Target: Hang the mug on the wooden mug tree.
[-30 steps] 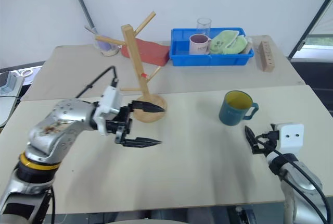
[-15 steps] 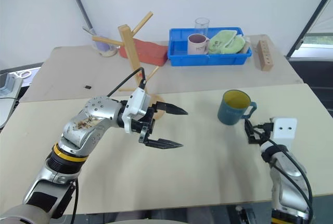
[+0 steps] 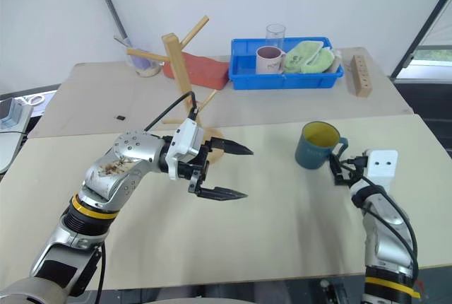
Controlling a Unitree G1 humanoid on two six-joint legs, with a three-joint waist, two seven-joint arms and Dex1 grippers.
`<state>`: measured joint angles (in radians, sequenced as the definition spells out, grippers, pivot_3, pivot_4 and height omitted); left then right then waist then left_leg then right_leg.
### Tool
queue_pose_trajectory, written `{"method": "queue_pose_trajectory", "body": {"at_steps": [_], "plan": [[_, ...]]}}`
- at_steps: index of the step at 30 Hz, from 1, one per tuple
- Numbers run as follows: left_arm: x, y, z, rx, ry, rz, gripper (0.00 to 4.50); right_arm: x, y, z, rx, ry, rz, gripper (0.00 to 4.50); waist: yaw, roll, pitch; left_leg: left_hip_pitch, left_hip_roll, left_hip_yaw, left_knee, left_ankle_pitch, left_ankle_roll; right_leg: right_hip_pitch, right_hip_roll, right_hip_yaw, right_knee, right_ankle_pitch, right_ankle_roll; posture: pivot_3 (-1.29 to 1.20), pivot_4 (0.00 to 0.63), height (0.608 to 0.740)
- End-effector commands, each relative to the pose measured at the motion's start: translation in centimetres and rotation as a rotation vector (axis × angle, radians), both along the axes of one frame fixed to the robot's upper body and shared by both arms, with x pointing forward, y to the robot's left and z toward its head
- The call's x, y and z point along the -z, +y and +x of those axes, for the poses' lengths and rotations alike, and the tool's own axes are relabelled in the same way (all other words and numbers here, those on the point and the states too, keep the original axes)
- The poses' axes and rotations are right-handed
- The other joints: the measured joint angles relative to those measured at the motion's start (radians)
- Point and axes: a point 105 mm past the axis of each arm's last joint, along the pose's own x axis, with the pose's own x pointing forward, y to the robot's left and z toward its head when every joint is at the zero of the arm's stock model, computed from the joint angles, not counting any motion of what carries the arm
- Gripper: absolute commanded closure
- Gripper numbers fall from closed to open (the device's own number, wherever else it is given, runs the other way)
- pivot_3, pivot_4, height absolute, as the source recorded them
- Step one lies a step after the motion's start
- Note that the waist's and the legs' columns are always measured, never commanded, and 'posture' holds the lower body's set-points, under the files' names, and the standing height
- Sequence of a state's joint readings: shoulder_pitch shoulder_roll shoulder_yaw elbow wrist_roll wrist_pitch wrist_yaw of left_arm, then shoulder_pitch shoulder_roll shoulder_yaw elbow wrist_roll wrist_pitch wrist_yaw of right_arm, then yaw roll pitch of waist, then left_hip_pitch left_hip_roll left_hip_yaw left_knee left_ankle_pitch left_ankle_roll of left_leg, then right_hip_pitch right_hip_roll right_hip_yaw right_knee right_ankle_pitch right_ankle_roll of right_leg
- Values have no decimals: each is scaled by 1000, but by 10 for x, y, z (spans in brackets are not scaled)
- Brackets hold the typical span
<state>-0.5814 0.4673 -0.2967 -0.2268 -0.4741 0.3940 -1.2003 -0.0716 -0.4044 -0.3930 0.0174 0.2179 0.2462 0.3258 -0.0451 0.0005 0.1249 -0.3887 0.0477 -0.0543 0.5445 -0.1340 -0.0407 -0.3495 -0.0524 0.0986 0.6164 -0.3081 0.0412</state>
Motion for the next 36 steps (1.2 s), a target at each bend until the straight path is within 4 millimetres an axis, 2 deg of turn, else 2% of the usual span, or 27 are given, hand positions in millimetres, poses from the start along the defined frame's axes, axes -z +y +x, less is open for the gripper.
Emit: {"method": "queue_pose_trajectory", "body": {"at_steps": [1,3,4,11,16,20,24,27,32,36], "plan": [[-13,3,1,-9,-55,-13,0,-14,1,7,-28,-54,-6,26,0,0,0,0,0,0,0,0,0,0,0,0,0,0,0,0,150,740],[-13,2,2,-10,-58,-13,0,-12,3,9,-46,-46,15,26,0,0,0,0,0,0,0,1,2,0,0,0,0,0,0,0,150,740],[-14,2,2,-10,-59,-12,0,-11,4,10,-51,-43,24,545,0,0,0,0,0,0,0,1,2,0,0,0,0,0,0,0,150,740],[-14,2,5,-24,-71,-10,0,-11,10,15,-93,-40,50,2904,0,0,0,0,0,0,0,2,3,1,1,1,0,0,0,0,150,740],[-15,9,7,-60,-62,-6,0,-20,25,13,-187,-46,2,4492,0,0,0,0,0,0,0,2,3,3,1,1,2,1,2,0,150,740],[-15,25,6,-114,-19,-20,0,-41,53,9,-353,-67,-137,4492,-5,1,0,-1,0,-1,-1,2,3,1,2,3,3,3,6,0,150,740],[-21,52,8,-242,38,-73,0,-78,102,4,-656,-96,-470,4492,-8,1,0,0,2,-1,0,2,3,-1,6,6,4,3,5,0,150,740],[-21,70,4,-307,60,-91,0,-99,128,3,-806,-124,-640,4492,-16,0,1,1,2,-2,-1,2,3,-2,8,9,6,0,0,0,150,740],[-22,125,4,-537,96,-150,0,-146,177,18,-1010,-249,-872,4492,-27,-2,3,4,2,-1,-1,2,3,-4,8,11,6,-1,-1,0,150,740],[-21,151,6,-665,70,-163,0,-160,204,32,-1101,-296,-969,4492,-18,-7,5,6,2,0,-4,2,3,-4,8,12,6,-1,-2,0,150,740]]}}
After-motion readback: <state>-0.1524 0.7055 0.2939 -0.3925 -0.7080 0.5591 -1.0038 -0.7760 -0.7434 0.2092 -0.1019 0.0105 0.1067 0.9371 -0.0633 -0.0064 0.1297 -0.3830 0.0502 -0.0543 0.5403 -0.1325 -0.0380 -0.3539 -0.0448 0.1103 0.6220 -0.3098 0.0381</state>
